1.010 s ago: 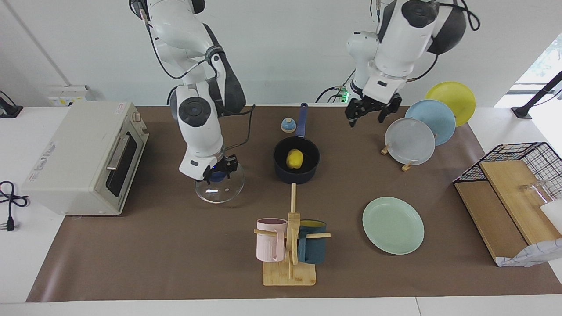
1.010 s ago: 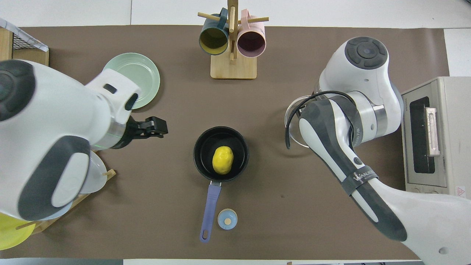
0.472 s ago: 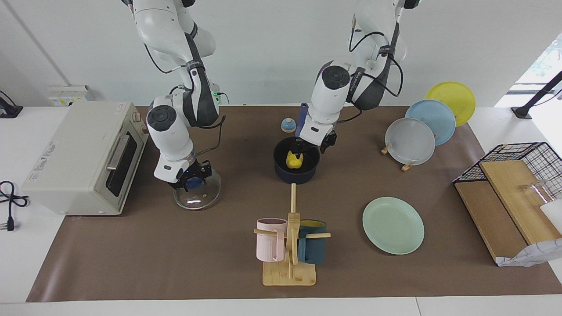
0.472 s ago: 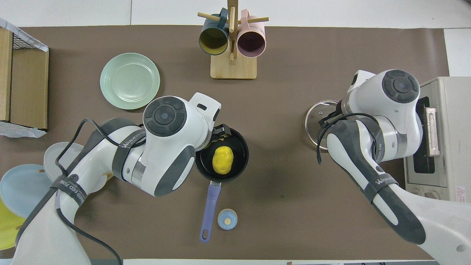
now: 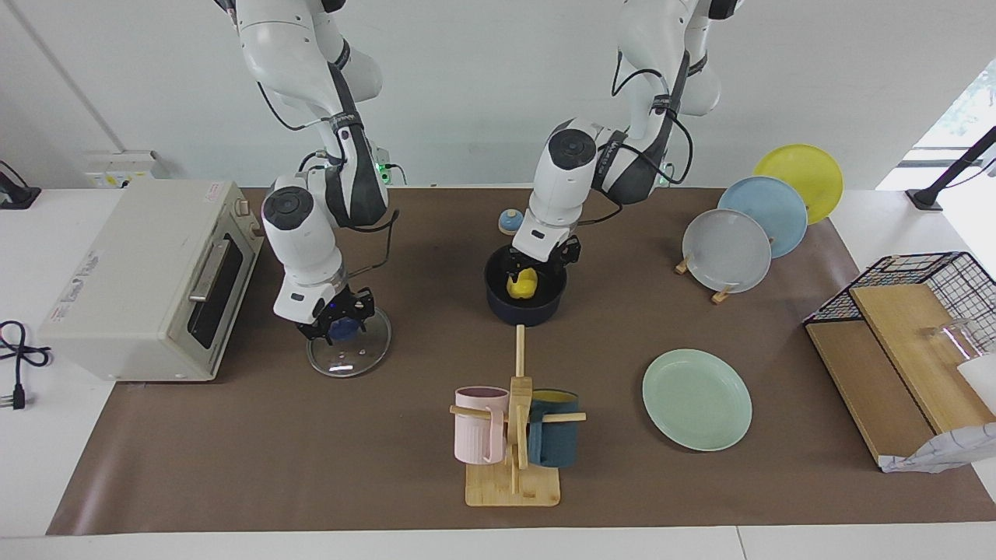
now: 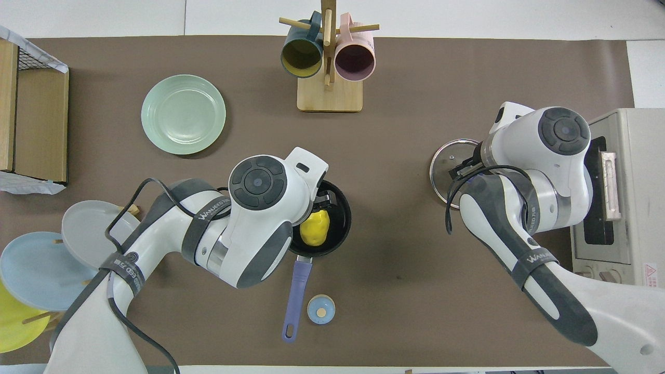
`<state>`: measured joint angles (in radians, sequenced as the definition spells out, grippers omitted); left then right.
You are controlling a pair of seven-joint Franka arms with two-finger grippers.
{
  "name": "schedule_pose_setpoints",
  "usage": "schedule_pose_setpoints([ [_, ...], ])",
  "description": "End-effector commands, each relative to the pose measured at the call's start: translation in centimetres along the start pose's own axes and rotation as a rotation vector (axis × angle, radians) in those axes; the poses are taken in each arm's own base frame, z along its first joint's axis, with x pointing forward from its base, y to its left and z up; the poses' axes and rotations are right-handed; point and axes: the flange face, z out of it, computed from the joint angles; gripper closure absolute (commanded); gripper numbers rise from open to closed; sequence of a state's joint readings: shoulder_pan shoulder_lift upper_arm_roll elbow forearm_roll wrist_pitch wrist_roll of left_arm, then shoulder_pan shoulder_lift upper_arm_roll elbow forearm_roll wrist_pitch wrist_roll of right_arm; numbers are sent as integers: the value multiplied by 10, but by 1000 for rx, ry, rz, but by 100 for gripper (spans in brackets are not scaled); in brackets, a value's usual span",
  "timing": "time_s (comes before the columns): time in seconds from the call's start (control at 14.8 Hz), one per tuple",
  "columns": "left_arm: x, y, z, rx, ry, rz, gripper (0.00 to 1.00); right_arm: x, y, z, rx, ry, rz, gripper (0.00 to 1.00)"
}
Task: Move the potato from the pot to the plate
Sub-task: 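Set the lid down with the right gripper while the left gripper enters the pot, then grasp the yellow potato with the left gripper while the right gripper withdraws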
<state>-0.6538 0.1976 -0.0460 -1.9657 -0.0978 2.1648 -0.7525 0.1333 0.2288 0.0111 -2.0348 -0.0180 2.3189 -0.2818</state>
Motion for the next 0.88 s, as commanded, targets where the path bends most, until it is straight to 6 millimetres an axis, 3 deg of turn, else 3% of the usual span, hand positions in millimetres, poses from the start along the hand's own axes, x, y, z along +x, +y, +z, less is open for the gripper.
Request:
schedule_pose_setpoints([
  [0.0, -14, -2, 10, 0, -4, 70, 0, 4, 9, -60, -5, 10, 61, 0],
  [0.07, -15, -2, 14, -4, 1, 75, 0, 11, 15, -90, -8, 15, 111, 0],
  [0.27, -24, 6, 34, -12, 14, 97, 0, 14, 22, -157, 9, -69, 170, 0],
  [0.47, -23, 8, 42, -14, 18, 99, 0, -17, 33, -215, 6, -78, 251, 0],
  [0.67, -33, 18, 56, -6, 10, 130, 0, -48, 43, -251, 3, -80, 286, 0],
  [0.81, -34, 18, 66, 1, 4, 131, 0, -60, 63, -249, 9, -88, 329, 0],
])
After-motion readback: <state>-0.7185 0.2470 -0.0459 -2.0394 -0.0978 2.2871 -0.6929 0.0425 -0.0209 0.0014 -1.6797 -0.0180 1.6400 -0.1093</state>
